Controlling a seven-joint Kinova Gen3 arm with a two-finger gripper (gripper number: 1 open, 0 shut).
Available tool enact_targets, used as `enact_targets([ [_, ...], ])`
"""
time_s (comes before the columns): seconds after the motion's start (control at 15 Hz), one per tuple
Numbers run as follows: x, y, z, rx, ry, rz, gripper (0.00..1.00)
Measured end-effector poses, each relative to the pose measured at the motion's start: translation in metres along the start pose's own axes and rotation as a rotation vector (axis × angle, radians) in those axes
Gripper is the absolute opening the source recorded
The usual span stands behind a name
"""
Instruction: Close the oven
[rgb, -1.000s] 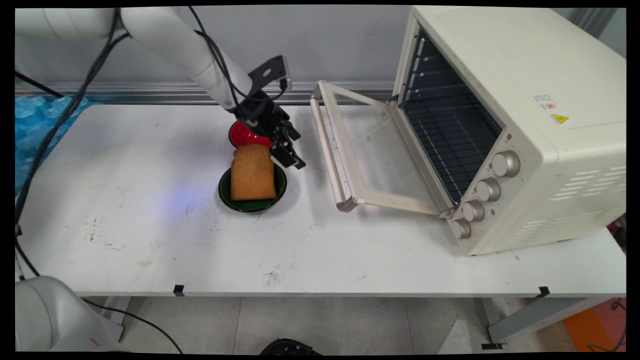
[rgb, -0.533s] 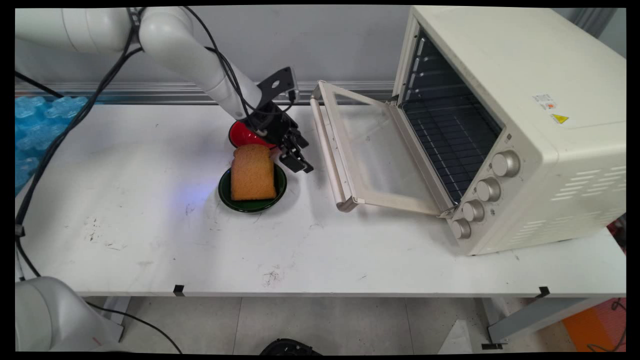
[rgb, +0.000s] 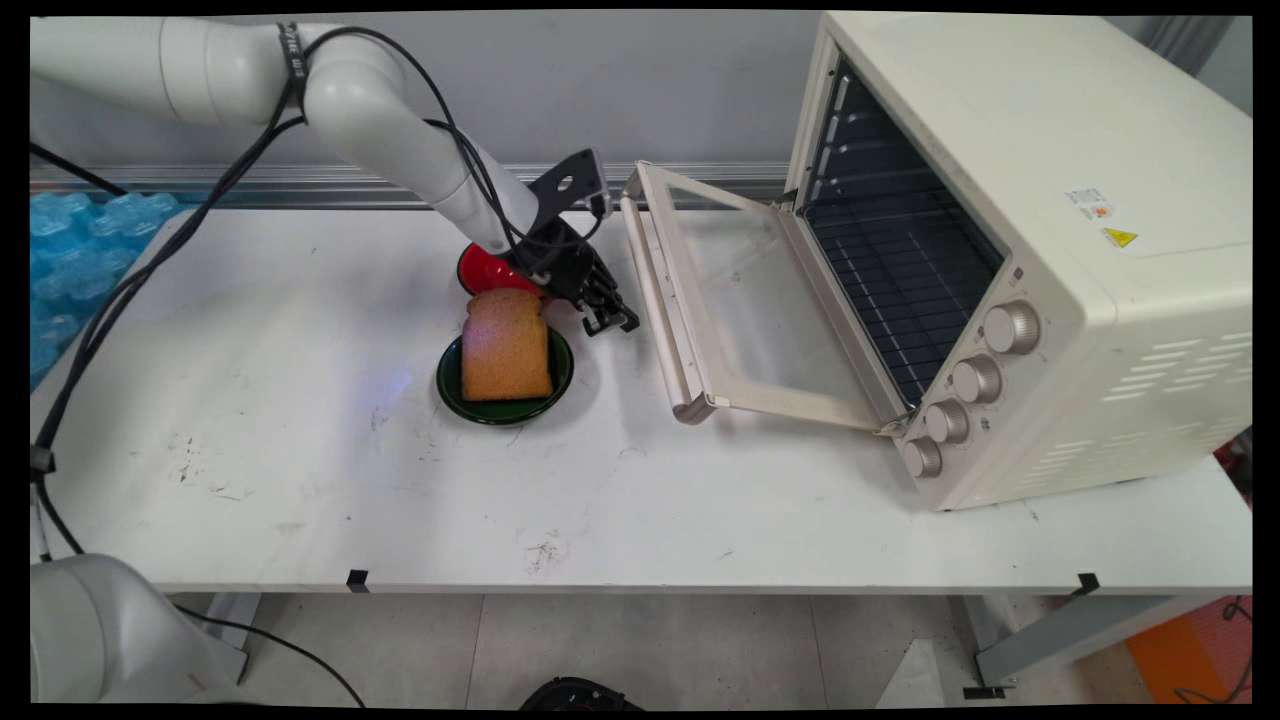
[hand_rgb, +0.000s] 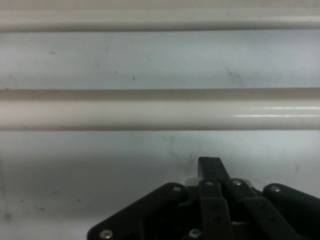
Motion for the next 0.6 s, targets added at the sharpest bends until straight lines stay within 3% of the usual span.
enact_targets([
  [0.6, 0.0040, -0.0015, 0.0105, 0.008, 0.052, -0.011, 0.00],
])
